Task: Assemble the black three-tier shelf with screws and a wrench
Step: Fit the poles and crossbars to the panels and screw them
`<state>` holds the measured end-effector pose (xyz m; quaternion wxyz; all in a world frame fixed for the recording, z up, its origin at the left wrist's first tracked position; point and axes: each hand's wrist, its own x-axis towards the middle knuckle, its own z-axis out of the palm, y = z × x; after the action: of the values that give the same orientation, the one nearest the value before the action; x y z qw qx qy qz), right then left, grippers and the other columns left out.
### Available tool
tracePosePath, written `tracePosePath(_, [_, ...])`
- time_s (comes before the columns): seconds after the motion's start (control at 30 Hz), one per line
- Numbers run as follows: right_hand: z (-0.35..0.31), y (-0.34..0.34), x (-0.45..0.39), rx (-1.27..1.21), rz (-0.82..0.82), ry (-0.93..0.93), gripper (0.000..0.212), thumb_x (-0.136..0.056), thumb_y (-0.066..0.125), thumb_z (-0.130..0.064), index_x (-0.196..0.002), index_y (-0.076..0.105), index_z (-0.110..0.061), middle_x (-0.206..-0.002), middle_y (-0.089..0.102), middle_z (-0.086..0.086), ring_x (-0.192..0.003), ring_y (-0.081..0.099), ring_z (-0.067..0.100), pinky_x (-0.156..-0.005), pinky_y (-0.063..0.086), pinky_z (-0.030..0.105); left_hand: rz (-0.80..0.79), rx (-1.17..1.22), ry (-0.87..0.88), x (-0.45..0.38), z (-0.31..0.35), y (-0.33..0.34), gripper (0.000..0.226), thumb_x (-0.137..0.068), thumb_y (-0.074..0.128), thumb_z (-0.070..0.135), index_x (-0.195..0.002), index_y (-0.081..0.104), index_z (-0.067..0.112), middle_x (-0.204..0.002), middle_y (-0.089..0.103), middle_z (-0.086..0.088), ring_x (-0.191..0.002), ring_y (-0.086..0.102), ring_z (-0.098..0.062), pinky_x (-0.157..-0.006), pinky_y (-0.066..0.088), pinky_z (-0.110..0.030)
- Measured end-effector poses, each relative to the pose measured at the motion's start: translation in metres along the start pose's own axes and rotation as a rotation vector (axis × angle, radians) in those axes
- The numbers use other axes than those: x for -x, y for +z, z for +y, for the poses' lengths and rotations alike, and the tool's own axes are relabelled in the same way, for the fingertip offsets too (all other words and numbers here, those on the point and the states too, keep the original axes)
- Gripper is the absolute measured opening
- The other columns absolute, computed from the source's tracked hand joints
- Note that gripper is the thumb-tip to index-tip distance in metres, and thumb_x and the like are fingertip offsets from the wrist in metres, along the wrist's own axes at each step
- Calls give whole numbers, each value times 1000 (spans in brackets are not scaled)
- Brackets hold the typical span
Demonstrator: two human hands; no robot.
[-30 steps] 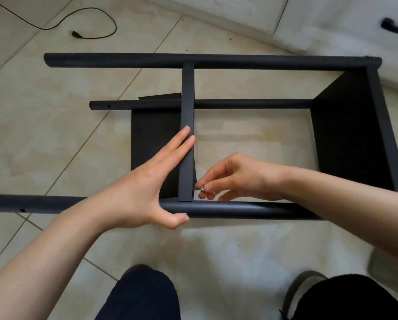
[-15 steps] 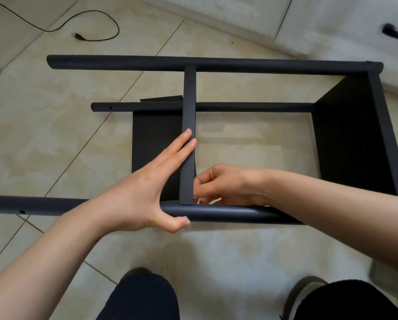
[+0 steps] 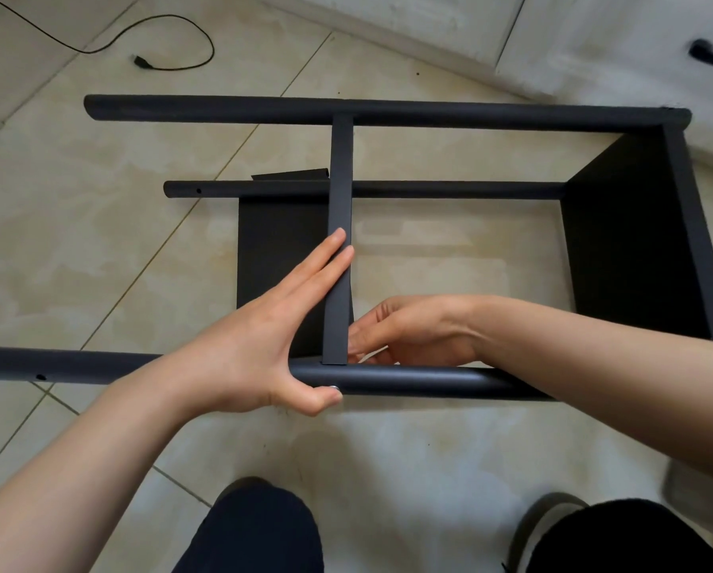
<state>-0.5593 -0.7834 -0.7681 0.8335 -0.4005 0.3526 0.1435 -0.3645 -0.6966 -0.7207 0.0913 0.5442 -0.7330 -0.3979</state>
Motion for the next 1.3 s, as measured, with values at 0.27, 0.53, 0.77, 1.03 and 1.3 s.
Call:
tracePosePath(0.27, [-2, 1, -1, 42, 2, 25, 15, -97, 57, -13, -91, 69, -7, -89, 61, 9, -79, 60, 16, -85, 47, 31, -2, -13, -2, 2, 4, -2, 124, -58, 67, 67, -153, -12, 54, -156, -23, 40, -146, 13, 2, -104, 41, -27])
tracePosePath(0.53, [-8, -1, 1, 25, -25, 52, 9, -96, 58, -11, -93, 66, -9, -96, 61, 9, -86, 59, 19, -95, 44, 37, 4, -16, 7, 1, 3, -1, 125, -58, 68, 67, -153, -12, 54, -156, -23, 39, -147, 12, 2, -104, 40, -26])
tracePosePath(0.77, [-7, 2, -1, 67, -10, 51, 27, -95, 61, -19, -71, 72, -13, -77, 63, 3, -69, 63, 12, -75, 51, 27, 20, -22, 26, 0, 0, -1, 124, -60, 70, 61, -156, -8, 51, -157, -20, 38, -135, -3, 30, -98, 36, -18])
tracePosePath(1.03, [-5, 7, -4, 120, 41, 45, 11, -95, 61, -19, -96, 62, -8, -77, 54, 4, -72, 53, 14, -82, 43, 31, 13, -26, 11, 1, 2, -2, 124, -60, 69, 63, -155, -10, 52, -157, -21, 39, -131, -2, 34, -98, 45, -23])
tracePosePath(1.3, [-6, 2, -1, 78, -8, 52, 16, -95, 56, -14, -81, 64, -11, -76, 54, 3, -72, 55, 14, -85, 40, 32, 22, -23, 18, 0, 2, -1, 124, -59, 70, 62, -155, -9, 52, -157, -20, 38, -134, -1, 32, -99, 45, -27])
